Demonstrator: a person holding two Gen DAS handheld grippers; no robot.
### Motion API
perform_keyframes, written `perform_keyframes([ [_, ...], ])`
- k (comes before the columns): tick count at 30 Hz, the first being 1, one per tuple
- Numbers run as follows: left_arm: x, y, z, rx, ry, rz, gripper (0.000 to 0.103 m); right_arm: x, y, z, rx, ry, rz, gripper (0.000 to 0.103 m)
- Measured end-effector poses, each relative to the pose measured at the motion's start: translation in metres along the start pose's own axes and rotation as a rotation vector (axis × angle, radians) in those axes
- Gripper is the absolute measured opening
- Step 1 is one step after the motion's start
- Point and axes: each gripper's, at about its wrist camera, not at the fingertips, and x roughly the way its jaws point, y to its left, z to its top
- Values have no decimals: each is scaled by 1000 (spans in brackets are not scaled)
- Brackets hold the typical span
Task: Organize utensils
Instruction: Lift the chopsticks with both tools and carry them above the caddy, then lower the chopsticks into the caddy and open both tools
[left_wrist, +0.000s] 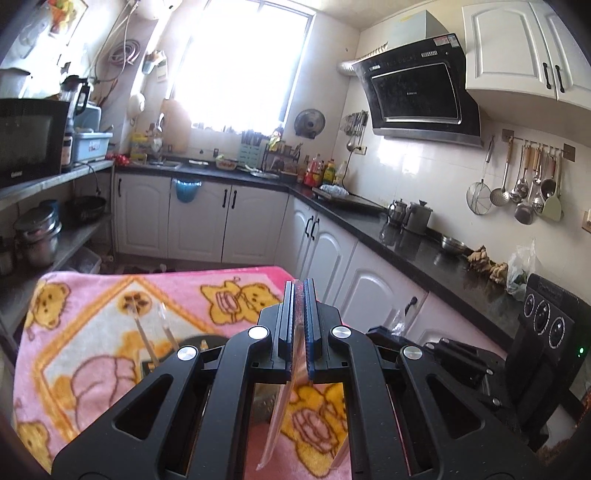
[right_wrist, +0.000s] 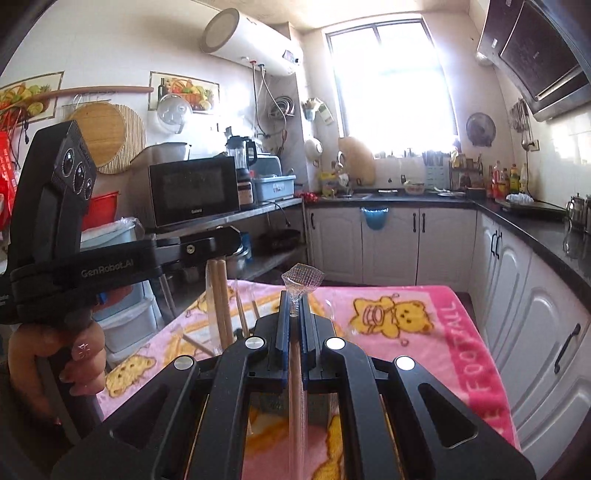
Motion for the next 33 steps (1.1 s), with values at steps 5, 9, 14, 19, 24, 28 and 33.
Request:
perform_keyframes([
  [5,-2,4,20,1,-56,14,2,8,1,17,4,-34,8,5],
  [9,-5,9,35,-4,-106,35,2,15,4,32,-4,-75,7,5],
  [14,-8,20,51,-15,-158,80,2,24,5,48,-9,-124,17,5],
  [19,-14,36,58,-28,-196,138,2,33,6,62,-18,-175,31,5],
  [24,-16,51,61,-31,-213,193,2,48,9,68,-37,-206,38,5],
  [28,-15,63,64,-48,-219,216,2,61,11,69,-38,-214,46,5],
  [33,-7,75,62,-64,-212,235,2,75,14,68,-47,-219,50,5],
])
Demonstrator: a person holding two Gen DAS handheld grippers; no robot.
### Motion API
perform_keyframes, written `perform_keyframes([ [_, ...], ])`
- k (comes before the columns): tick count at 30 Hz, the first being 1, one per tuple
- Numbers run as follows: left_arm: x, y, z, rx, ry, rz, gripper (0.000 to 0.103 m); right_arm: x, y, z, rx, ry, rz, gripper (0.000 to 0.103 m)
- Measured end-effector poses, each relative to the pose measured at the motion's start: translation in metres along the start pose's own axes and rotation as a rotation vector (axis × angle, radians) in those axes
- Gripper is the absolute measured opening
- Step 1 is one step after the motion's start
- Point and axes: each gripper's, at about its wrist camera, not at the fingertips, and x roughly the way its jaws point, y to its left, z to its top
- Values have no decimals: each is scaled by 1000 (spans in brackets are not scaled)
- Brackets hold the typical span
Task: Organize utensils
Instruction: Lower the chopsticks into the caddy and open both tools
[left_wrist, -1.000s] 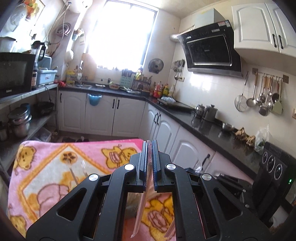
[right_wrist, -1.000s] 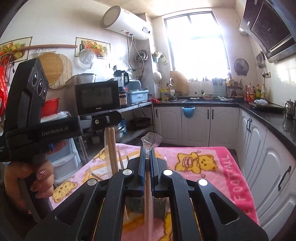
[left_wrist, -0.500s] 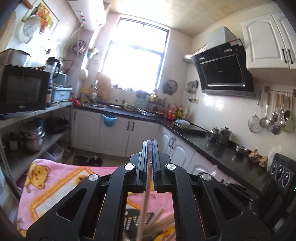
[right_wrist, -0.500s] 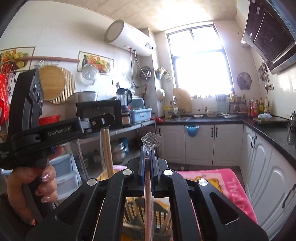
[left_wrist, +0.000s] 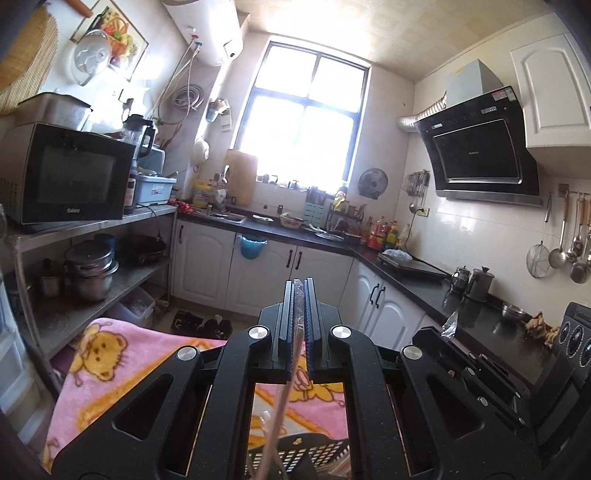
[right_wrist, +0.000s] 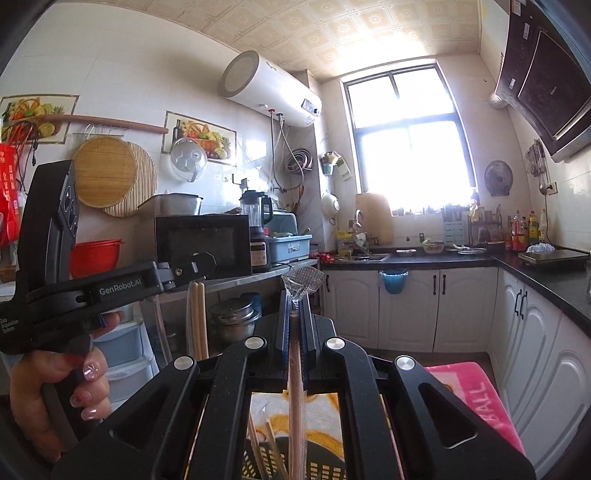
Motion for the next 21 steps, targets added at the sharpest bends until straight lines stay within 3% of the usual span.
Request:
perform_keyframes([
  [21,32,25,-57,-44,86,-12,2,42,6,-46,-17,46,1,5],
])
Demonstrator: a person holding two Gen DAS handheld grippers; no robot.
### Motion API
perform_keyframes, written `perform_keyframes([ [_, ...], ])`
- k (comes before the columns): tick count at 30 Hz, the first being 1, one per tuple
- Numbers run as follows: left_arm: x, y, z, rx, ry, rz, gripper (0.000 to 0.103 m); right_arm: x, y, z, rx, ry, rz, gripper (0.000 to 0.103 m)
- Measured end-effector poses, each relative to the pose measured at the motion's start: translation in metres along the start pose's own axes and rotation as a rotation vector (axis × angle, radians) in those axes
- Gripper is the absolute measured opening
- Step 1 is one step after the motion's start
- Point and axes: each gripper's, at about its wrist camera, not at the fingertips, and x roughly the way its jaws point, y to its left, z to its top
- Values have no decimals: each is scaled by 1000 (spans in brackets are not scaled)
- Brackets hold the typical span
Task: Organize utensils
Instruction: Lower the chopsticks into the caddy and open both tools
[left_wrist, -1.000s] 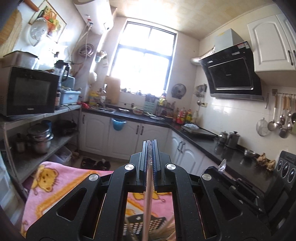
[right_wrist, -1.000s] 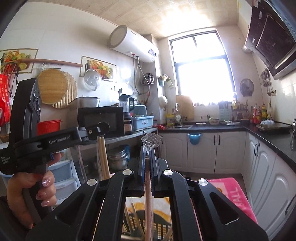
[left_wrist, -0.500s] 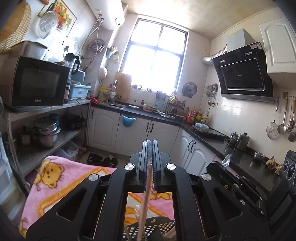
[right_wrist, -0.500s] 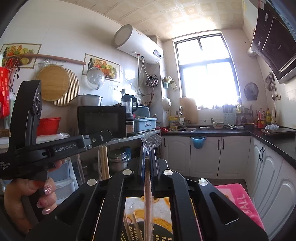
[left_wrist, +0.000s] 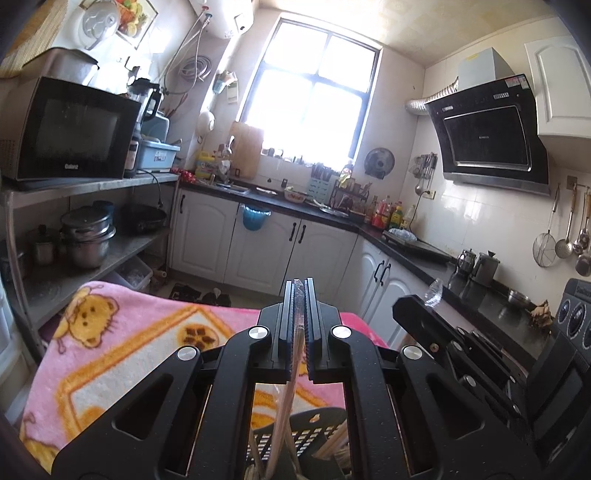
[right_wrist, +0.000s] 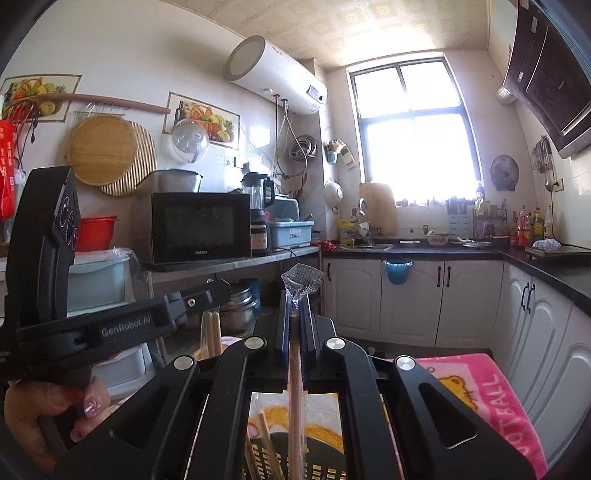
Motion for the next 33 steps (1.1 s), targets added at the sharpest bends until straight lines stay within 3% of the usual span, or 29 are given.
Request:
perform_keyframes([
  [18,12,7,-45,9,78,9,3,9,2,-39,8,143,-26,6],
  [33,3,15,-62,-9,136,39,5,-11,-2,-53,16,205,-25,23],
])
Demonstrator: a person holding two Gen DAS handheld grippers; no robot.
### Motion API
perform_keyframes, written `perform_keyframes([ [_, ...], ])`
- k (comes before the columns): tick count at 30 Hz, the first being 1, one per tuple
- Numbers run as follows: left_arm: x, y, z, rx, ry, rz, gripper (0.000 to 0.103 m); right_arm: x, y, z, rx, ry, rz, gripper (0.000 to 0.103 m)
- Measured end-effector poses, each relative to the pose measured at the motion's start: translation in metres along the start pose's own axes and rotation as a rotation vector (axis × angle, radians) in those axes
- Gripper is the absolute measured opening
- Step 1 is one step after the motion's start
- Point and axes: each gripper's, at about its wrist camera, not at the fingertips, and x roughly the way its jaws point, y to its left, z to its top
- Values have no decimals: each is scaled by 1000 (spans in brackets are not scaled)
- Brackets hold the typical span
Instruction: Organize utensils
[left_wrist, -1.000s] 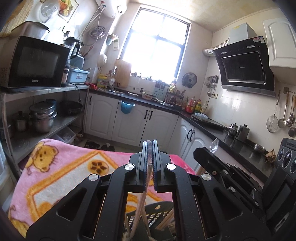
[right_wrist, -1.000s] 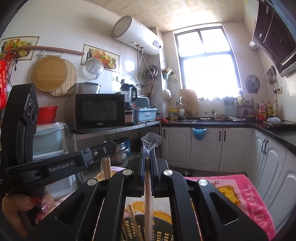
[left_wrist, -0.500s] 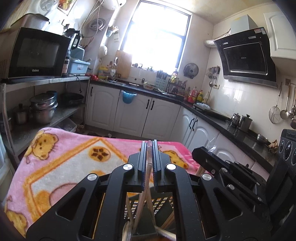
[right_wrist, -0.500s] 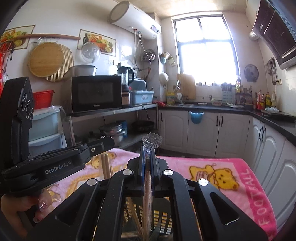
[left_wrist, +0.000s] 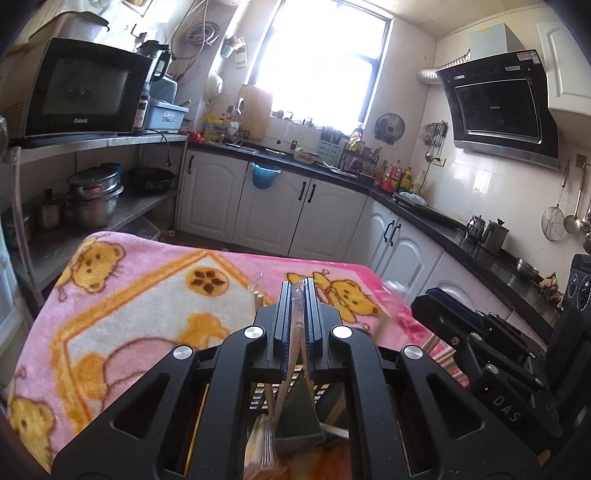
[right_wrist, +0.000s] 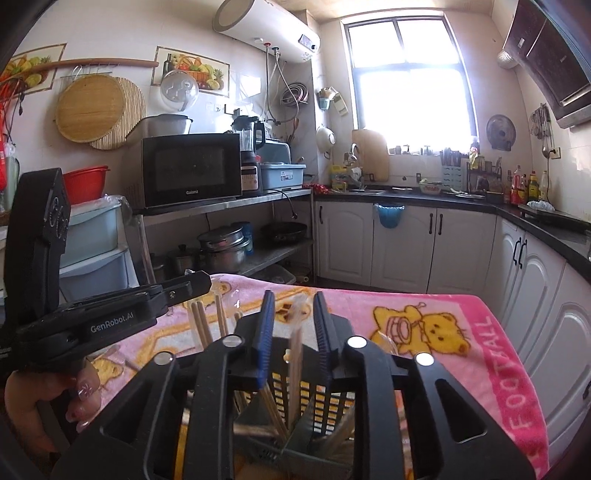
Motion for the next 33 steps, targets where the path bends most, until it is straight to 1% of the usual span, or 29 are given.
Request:
perform_keyframes([
  [2,-3,0,0,1,4,13,11,-3,-1,-2,2,12,-7,26],
  [3,-5,0,-1,0,5,15,12,-4,-2,-3,4,17,-8,27],
  [6,-10,0,-1,-1,7,19,20,-9,-4,-7,10,33,-14,29],
  [8,-15,-1,-1,-1,12,27,29,-13,-6,-9,19,43,-20,31],
  [9,-17,0,0,-3,14,29,31,-15,-6,-9,23,47,-21,31],
  [11,-21,-1,-1,-4,16,32,39,-20,-7,-10,32,49,-24,33],
  [15,-32,-2,-3,-7,28,43,48,-31,-8,-12,34,48,-22,37],
  [19,-42,0,-7,-37,33,24,60,-41,-9,-15,48,53,-27,42],
  [21,-46,-2,-9,-28,34,31,62,-45,-9,-17,59,59,-26,44],
  [26,-59,-6,-16,-20,39,32,76,-56,-7,-22,61,68,-29,50],
  [33,-73,-10,-29,1,57,45,89,-70,-2,-31,56,85,-25,55],
])
